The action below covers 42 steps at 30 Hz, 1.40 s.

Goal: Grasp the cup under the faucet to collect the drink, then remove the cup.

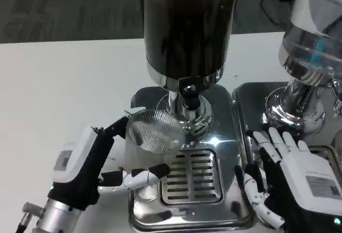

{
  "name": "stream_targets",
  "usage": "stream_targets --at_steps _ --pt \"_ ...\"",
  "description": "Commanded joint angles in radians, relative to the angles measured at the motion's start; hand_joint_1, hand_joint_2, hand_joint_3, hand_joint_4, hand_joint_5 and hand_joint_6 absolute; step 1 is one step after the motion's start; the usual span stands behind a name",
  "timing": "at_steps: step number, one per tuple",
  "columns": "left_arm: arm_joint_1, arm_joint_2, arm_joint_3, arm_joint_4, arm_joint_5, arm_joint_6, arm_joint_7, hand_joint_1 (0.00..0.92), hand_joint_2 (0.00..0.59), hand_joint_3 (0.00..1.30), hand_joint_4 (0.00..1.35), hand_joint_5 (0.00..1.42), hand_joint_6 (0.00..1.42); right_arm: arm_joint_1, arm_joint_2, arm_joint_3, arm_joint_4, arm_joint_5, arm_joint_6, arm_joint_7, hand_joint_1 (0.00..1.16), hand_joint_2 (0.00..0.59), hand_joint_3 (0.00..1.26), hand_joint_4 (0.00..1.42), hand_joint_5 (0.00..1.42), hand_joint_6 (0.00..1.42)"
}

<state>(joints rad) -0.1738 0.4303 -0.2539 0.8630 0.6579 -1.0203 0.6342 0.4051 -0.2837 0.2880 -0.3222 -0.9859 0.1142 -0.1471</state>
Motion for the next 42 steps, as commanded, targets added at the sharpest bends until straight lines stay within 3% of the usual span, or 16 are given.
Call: stream_targets --at_steps 1,12,19,27,33,37,39,42 --pt "-0.052 -0.015 -0.026 0.028 0.012 -0.030 -0.013 0.512 0.163 0.38 0.40 0.66 0.63 0.013 0.008 0.000 -0.019 -0.018 0.011 -0.019 0.12 0.538 0.12 0.00 0.00 0.00" --pt "-0.159 -0.072 -0.096 0.140 0.054 -0.011 0.016 0.502 0.164 0.38 0.40 0.66 0.63 0.024 0.019 -0.003 -0.029 -0.022 0.020 -0.030 0.12 0.538 0.12 0.00 0.00 0.00" --pt "-0.215 -0.093 -0.149 0.195 0.111 0.041 0.062 0.434 0.148 0.35 0.39 0.64 0.58 0.021 0.022 -0.009 -0.026 -0.017 0.021 -0.033 0.12 0.538 0.12 0.00 0.00 0.00" --pt "-0.223 -0.079 -0.203 0.225 0.137 0.092 0.096 0.380 0.142 0.31 0.35 0.59 0.51 0.016 0.019 -0.008 -0.019 -0.008 0.014 -0.025 0.12 0.537 0.12 0.00 0.00 0.00" --pt "-0.214 -0.063 -0.215 0.221 0.131 0.091 0.082 0.313 0.102 0.26 0.28 0.52 0.43 0.005 0.014 -0.009 -0.013 0.000 0.010 -0.019 0.13 0.534 0.12 0.00 0.00 0.00" --pt "-0.209 -0.049 -0.218 0.208 0.127 0.081 0.066 0.235 0.091 0.15 0.18 0.46 0.33 -0.004 0.010 -0.005 -0.006 0.004 0.007 -0.016 0.14 0.534 0.12 0.00 0.00 0.00" --pt "-0.204 -0.039 -0.216 0.198 0.123 0.076 0.062 0.179 0.083 0.03 0.09 0.42 0.30 -0.006 0.006 -0.004 -0.002 0.005 0.004 -0.019 0.14 0.533 0.12 0.00 0.00 0.00" --pt "-0.189 -0.025 -0.204 0.185 0.106 0.068 0.052 0.135 0.072 0.00 0.08 0.41 0.30 -0.004 0.005 -0.009 0.003 0.019 -0.001 -0.025 0.14 0.533 0.12 0.00 0.00 0.00"
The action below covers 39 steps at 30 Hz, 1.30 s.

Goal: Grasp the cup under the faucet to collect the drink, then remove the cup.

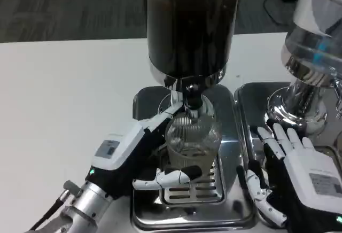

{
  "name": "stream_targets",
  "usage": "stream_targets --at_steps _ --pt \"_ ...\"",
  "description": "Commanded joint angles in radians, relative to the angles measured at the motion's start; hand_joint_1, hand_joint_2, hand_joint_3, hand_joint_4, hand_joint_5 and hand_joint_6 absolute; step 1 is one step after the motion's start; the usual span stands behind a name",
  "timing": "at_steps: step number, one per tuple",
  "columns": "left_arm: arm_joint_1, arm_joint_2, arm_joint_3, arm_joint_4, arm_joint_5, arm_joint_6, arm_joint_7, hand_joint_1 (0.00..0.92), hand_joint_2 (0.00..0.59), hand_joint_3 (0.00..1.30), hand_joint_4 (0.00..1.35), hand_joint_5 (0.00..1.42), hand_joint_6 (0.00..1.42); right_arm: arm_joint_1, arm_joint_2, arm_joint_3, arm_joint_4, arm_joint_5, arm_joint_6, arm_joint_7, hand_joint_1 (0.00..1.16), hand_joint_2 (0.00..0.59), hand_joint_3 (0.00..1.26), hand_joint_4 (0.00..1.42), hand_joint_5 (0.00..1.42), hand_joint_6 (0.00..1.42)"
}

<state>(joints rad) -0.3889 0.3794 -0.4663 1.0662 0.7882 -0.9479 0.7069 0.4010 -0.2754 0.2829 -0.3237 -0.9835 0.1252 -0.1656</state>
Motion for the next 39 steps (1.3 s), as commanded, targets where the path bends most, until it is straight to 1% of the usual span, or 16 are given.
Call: stream_targets --at_steps 1,4,7,11,15,18,20,22,23,24,25,27,30,33,38,39 --pt "0.033 0.031 0.013 -0.023 -0.030 -0.008 -0.024 0.131 0.070 0.00 0.08 0.41 0.30 0.000 -0.003 -0.003 0.006 0.019 -0.011 -0.007 0.14 0.533 0.12 0.00 0.00 0.00" --pt "0.051 0.045 0.024 -0.037 -0.045 -0.012 -0.029 0.064 0.051 0.00 0.05 0.40 0.30 0.003 -0.004 0.001 0.003 -0.001 -0.009 -0.024 0.14 0.533 0.12 0.00 0.00 0.00" --pt "0.077 0.065 0.044 -0.066 -0.065 -0.011 -0.036 0.023 0.048 0.01 0.05 0.39 0.29 0.000 -0.008 -0.002 0.008 0.011 -0.014 -0.021 0.11 0.527 0.12 0.00 0.00 0.00" --pt "0.113 0.088 0.074 -0.112 -0.087 -0.013 -0.036 0.001 0.047 0.01 0.05 0.39 0.28 0.000 -0.008 -0.001 0.007 0.009 -0.013 -0.022 0.11 0.522 0.12 0.00 0.00 0.00" --pt "0.144 0.121 0.089 -0.158 -0.070 0.002 -0.017 0.000 0.049 0.03 0.06 0.38 0.27 -0.001 -0.006 -0.004 0.009 0.010 -0.011 -0.024 0.09 0.509 0.11 0.00 0.00 0.00" --pt "0.175 0.135 0.116 -0.173 -0.094 -0.004 -0.023 0.000 0.055 0.04 0.07 0.37 0.26 0.001 -0.011 -0.003 0.001 -0.004 -0.011 -0.028 0.09 0.506 0.11 0.00 0.00 0.00" --pt "0.211 0.147 0.152 -0.197 -0.130 -0.014 -0.031 0.000 0.074 0.05 0.07 0.35 0.25 0.005 -0.019 -0.013 -0.012 -0.006 -0.010 -0.027 0.09 0.506 0.10 0.00 0.00 0.00" --pt "0.247 0.169 0.185 -0.238 -0.144 -0.008 -0.034 0.000 0.083 0.06 0.07 0.32 0.19 0.005 -0.027 -0.022 -0.016 0.001 -0.011 -0.017 0.08 0.506 0.10 0.00 0.00 0.00" --pt "0.259 0.177 0.195 -0.259 -0.140 0.001 -0.034 0.000 0.091 0.05 0.02 0.27 0.15 0.006 -0.029 -0.026 -0.016 0.004 -0.011 -0.016 0.08 0.506 0.08 0.00 0.00 0.00" --pt "0.277 0.199 0.210 -0.302 -0.123 0.021 -0.033 0.000 0.095 0.01 0.00 0.20 0.08 0.004 -0.032 -0.026 -0.016 0.003 -0.012 -0.013 0.08 0.506 0.07 0.00 0.00 0.00" --pt "0.293 0.215 0.224 -0.342 -0.119 0.036 -0.040 0.000 0.098 0.00 0.00 0.13 0.02 0.004 -0.037 -0.029 -0.016 0.004 -0.015 -0.010 0.08 0.506 0.07 0.00 0.00 0.00" --pt "0.316 0.229 0.245 -0.397 -0.127 0.057 -0.063 0.000 0.106 0.00 0.00 0.04 0.00 -0.001 -0.053 -0.031 -0.017 0.002 -0.023 -0.004 0.07 0.506 0.05 0.00 0.00 0.00" --pt "0.338 0.237 0.279 -0.460 -0.179 0.070 -0.129 0.000 0.111 0.00 0.00 0.00 0.00 -0.010 -0.080 -0.039 -0.014 0.002 -0.034 0.006 0.07 0.513 0.04 0.00 0.00 0.00" --pt "0.359 0.239 0.310 -0.535 -0.225 0.078 -0.196 0.000 0.116 0.00 0.00 0.00 0.00 -0.012 -0.111 -0.037 -0.010 -0.032 -0.045 0.005 0.07 0.515 0.03 0.00 0.00 0.00" --pt "0.377 0.229 0.372 -0.660 -0.372 0.028 -0.310 0.000 0.123 0.00 0.00 0.00 0.00 -0.011 -0.128 -0.050 0.006 -0.012 -0.053 0.007 0.08 0.513 0.00 0.00 0.00 0.00" --pt "0.378 0.225 0.381 -0.680 -0.401 0.017 -0.333 0.000 0.124 0.00 0.00 0.00 0.00 -0.011 -0.130 -0.051 0.007 -0.009 -0.055 0.005 0.09 0.524 0.00 0.00 0.00 0.00"
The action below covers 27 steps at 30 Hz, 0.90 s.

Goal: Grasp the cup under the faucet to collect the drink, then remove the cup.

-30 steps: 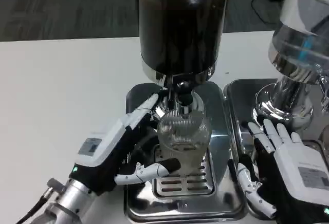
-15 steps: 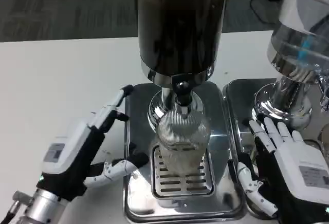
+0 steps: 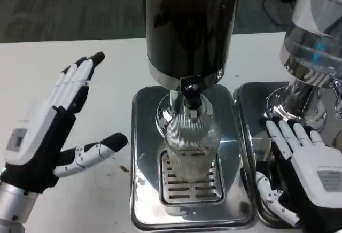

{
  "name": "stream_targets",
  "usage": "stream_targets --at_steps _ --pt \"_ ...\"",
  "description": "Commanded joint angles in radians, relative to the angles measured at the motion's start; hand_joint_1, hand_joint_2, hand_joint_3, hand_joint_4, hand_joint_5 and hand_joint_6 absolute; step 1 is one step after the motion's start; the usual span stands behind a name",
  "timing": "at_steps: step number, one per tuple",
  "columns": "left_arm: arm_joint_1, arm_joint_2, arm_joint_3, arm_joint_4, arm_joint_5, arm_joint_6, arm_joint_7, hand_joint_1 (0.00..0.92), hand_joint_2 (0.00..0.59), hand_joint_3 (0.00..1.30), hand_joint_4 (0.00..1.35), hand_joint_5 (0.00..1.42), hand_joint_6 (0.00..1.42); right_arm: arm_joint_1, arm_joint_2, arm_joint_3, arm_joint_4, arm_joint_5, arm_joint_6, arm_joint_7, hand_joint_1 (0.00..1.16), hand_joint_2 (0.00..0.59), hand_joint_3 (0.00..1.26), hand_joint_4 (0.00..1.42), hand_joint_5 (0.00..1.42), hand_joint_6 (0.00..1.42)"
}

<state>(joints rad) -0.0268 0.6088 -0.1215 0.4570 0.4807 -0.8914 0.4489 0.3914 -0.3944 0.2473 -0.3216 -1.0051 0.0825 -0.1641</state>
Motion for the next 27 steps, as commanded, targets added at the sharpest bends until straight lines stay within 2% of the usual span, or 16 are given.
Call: stream_targets --at_steps 1,4,10,15,21,27 --pt "0.016 -0.007 0.046 -0.089 -0.119 -0.048 -0.097 0.000 0.125 0.00 0.00 0.00 0.00 -0.001 -0.011 -0.017 0.005 0.016 -0.013 0.003 0.09 0.526 0.00 0.00 0.00 0.00" --pt "-0.001 -0.015 0.043 -0.120 -0.258 -0.076 -0.201 0.000 0.129 0.00 0.00 0.00 0.00 -0.003 -0.008 -0.018 0.005 0.022 -0.012 0.006 0.09 0.527 0.00 0.00 0.00 0.00" --pt "-0.012 -0.046 0.059 -0.198 -0.456 -0.095 -0.355 0.000 0.142 0.00 0.00 0.00 0.00 -0.003 -0.006 -0.017 0.001 0.028 -0.009 0.018 0.10 0.528 0.00 0.00 0.00 0.00" --pt "-0.033 -0.080 0.072 -0.246 -0.555 -0.075 -0.466 0.000 0.150 0.00 0.00 0.00 0.00 -0.012 0.000 -0.014 0.003 0.033 -0.007 0.025 0.10 0.528 0.00 0.00 0.00 0.00" --pt "-0.036 -0.124 0.057 -0.283 -0.668 -0.060 -0.608 0.000 0.155 0.00 0.00 0.00 0.00 -0.008 0.010 -0.019 0.000 0.039 0.002 0.028 0.11 0.528 0.00 0.00 0.00 0.00" --pt "-0.032 -0.152 0.042 -0.346 -0.789 0.003 -0.756 0.000 0.165 0.00 0.00 0.02 0.00 -0.015 0.017 -0.018 0.004 0.039 0.002 0.024 0.11 0.528 0.00 0.00 0.00 0.00"
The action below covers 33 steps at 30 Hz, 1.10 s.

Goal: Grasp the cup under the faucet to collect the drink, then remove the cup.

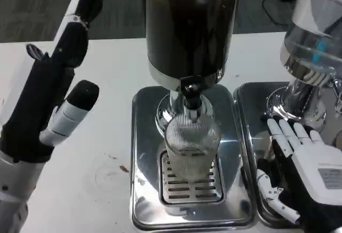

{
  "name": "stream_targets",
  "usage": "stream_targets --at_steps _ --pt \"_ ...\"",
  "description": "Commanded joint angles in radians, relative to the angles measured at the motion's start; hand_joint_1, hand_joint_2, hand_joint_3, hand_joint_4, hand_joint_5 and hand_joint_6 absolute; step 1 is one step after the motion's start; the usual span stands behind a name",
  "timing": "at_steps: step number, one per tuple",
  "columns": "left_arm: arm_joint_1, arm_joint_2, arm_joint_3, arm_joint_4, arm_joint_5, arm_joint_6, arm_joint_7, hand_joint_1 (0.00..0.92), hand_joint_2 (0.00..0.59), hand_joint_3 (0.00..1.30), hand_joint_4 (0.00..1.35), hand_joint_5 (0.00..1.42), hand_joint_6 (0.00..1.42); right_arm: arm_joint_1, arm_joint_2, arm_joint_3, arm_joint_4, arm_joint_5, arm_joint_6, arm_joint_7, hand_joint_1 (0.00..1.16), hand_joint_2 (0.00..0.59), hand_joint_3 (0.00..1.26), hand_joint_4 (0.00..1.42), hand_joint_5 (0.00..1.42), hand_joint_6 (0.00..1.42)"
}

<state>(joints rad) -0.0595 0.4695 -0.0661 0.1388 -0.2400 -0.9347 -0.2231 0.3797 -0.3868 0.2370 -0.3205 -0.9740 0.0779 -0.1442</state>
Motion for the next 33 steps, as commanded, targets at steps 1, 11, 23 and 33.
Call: stream_targets --at_steps 1,11,23,33 --pt "-0.003 -0.017 -0.014 -0.028 -0.088 0.058 -0.109 0.000 0.167 0.00 0.00 0.03 0.01 -0.003 0.012 -0.008 0.003 0.007 0.009 0.005 0.11 0.528 0.00 0.00 0.00 0.00" --pt "-0.053 -0.054 0.013 -0.043 -0.327 0.318 -0.413 0.000 0.165 0.12 0.00 0.17 0.10 -0.011 0.035 -0.001 0.011 0.004 0.016 0.003 0.11 0.528 0.00 0.00 0.00 0.00" --pt "-0.115 -0.074 0.039 -0.057 -0.363 0.568 -0.661 0.000 0.146 0.10 0.00 0.18 0.12 -0.011 0.059 0.010 0.020 -0.007 0.029 -0.002 0.12 0.536 0.00 0.00 0.00 0.00" --pt "-0.134 -0.066 0.040 -0.060 -0.339 0.732 -0.785 0.000 0.128 0.00 0.00 0.09 0.03 -0.010 0.074 0.014 0.026 -0.001 0.035 -0.007 0.12 0.539 0.00 0.00 0.00 0.00"
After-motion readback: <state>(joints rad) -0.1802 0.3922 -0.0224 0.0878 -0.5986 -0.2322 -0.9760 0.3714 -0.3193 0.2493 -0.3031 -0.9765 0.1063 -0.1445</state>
